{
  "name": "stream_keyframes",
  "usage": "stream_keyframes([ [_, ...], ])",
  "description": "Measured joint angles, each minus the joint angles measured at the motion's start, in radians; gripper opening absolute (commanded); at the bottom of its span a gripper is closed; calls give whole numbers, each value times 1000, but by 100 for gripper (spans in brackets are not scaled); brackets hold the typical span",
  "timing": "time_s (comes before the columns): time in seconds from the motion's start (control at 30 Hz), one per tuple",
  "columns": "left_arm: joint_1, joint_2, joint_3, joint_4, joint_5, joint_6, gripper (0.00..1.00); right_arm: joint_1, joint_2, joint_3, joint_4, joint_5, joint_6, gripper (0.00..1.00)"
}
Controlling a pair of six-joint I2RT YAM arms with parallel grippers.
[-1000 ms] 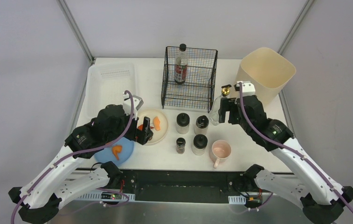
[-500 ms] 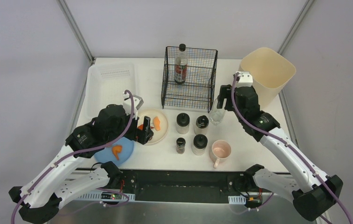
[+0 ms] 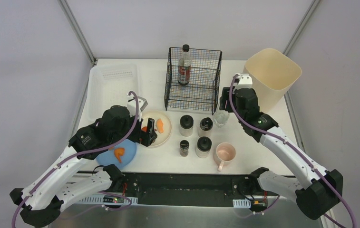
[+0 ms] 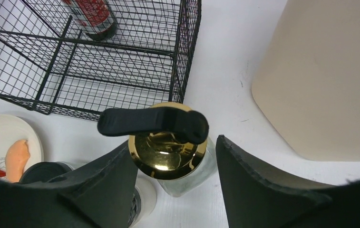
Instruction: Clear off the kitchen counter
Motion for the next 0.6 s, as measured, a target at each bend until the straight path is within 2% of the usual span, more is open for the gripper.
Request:
stream_keyframes([
  [0.17,0,7,0,6,0,0,100,-1,1,-20,28,8,-8,51],
  [0.6,0,15,0,6,0,0,100,-2,-1,-88,179,29,-37,53],
])
